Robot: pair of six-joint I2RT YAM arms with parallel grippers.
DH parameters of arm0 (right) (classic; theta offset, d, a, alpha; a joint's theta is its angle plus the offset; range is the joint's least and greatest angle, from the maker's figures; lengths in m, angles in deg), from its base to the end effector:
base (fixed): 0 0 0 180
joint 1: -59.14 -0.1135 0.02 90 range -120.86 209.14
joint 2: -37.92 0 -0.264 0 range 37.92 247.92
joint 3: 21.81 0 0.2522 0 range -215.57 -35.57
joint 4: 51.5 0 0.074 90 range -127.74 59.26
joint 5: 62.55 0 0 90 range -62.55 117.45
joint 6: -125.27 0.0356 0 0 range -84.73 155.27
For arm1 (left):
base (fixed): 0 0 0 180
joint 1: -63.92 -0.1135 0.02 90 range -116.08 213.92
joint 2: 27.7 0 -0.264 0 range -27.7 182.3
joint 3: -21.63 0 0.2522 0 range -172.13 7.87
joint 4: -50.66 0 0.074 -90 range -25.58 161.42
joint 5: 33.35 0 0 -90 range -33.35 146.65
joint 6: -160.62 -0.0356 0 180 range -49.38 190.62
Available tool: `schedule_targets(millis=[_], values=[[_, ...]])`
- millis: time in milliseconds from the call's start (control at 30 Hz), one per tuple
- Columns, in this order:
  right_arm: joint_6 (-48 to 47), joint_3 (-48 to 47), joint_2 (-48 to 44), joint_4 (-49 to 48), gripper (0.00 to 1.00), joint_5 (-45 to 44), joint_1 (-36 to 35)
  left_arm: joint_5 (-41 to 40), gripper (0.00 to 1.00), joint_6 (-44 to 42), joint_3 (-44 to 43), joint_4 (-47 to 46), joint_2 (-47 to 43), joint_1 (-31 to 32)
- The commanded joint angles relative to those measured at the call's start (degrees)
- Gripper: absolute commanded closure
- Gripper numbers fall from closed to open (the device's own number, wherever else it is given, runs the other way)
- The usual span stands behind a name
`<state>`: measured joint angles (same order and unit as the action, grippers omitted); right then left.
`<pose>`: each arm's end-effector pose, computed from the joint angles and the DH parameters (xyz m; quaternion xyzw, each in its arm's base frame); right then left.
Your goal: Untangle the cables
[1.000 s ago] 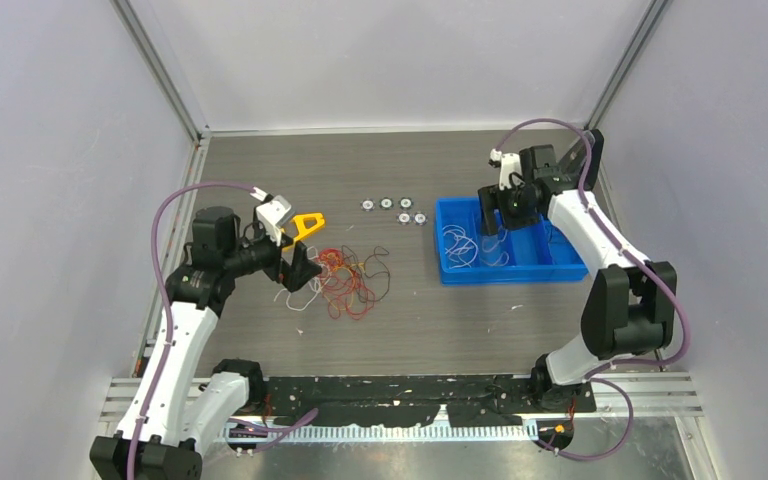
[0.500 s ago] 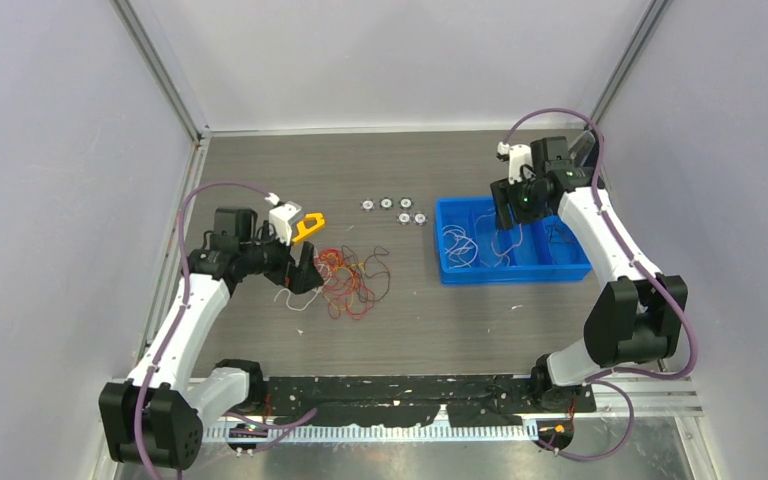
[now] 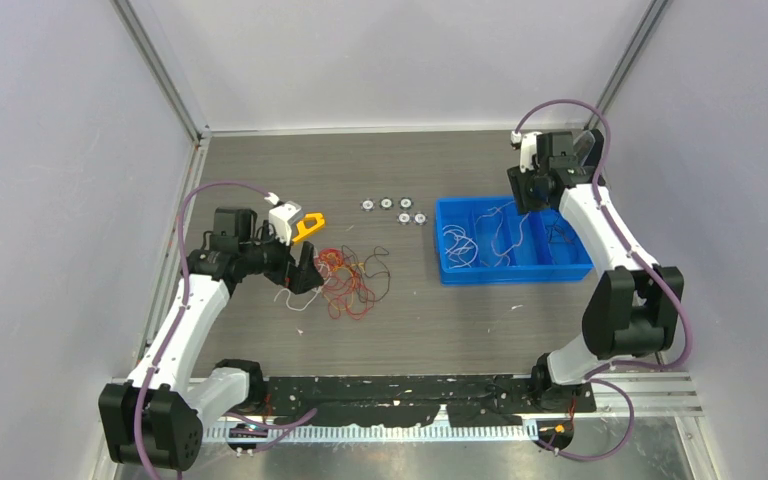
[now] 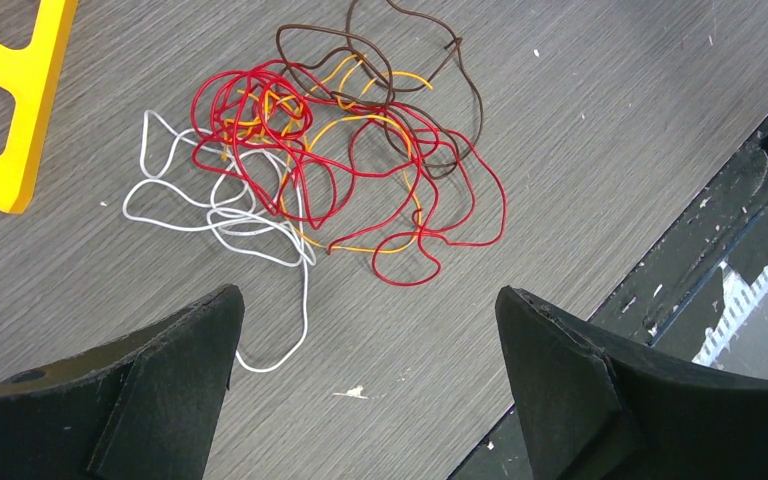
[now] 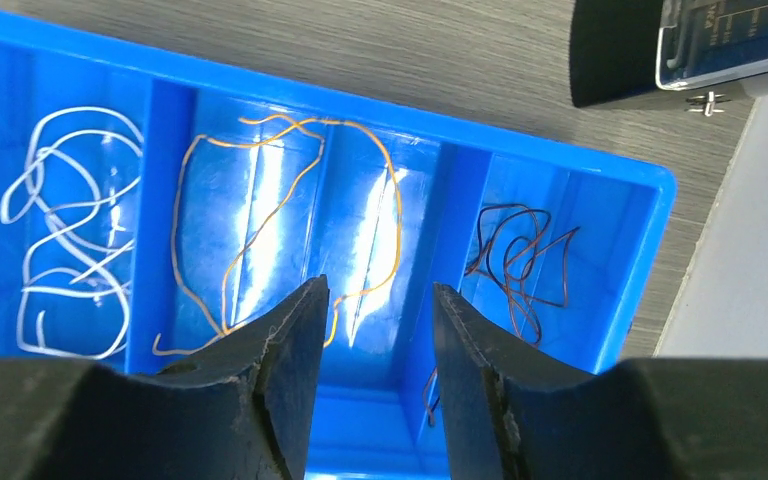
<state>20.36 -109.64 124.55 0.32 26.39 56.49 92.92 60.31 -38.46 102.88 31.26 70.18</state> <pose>0.3258 0.0144 0.2976 -0.1406 0.9309 -0.0446 0.3341 0.1970 -0.0428 0.2648 0.2317 0.8718 -0.2821 0.3267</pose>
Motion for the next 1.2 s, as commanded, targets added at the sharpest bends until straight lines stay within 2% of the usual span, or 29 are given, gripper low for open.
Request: schedule_targets(millis=[0, 100, 167, 200, 233, 267, 333, 567, 933, 1100, 1167], values=[[-0.4, -1.5, 4.1, -3.1, 0.53, -2.8, 0.0, 1.3, 0.00, -0.3, -2.1, -0.7, -1.0, 0.2], [0.0, -1.9, 6.4, -3.1, 0.55, -2.7, 0.1, 1.3, 0.00, -0.5, -2.4, -0.5, -1.3, 0.2], [0.6, -2.6, 7.6, -2.0, 0.60, -1.9, 0.1, 1.3, 0.01, -0.9, -2.5, -0.3, -1.6, 0.2], [0.8, -2.7, 7.8, -1.7, 0.71, -1.3, 0.1, 1.3, 0.00, -1.1, -2.4, -0.2, -1.7, 0.2], [1.1, -2.9, 8.0, -1.3, 0.77, -0.3, 0.2, 1.1, 0.00, -1.4, -2.5, -0.1, -1.8, 0.2], [1.5, -3.0, 8.1, -1.2, 0.90, 1.3, 0.2, 1.0, 0.00, -1.5, -2.4, -0.2, -2.0, 0.2], [2.2, -3.0, 7.9, -1.4, 0.94, 4.2, 0.1, 1.0, 0.00, -1.9, -2.3, 0.0, -2.1, 0.2], [7.1, 0.9, 9.6, -4.4, 0.95, 11.3, -3.2, 1.0, 0.00, -2.1, -1.3, -0.2, -2.3, 0.2], [8.0, 3.9, 19.7, -8.6, 0.95, 9.5, -5.6, 0.5, 0.00, -2.7, -0.7, 0.2, -2.0, 0.2], [6.8, 3.2, 19.0, -6.1, 0.95, 7.9, -7.1, -0.1, 0.00, -2.6, -1.3, 0.1, -1.6, 0.2], [6.6, 2.1, 17.1, -4.1, 0.88, 7.2, -7.1, -0.2, 0.00, -2.6, -1.5, 0.1, -1.6, 0.2]])
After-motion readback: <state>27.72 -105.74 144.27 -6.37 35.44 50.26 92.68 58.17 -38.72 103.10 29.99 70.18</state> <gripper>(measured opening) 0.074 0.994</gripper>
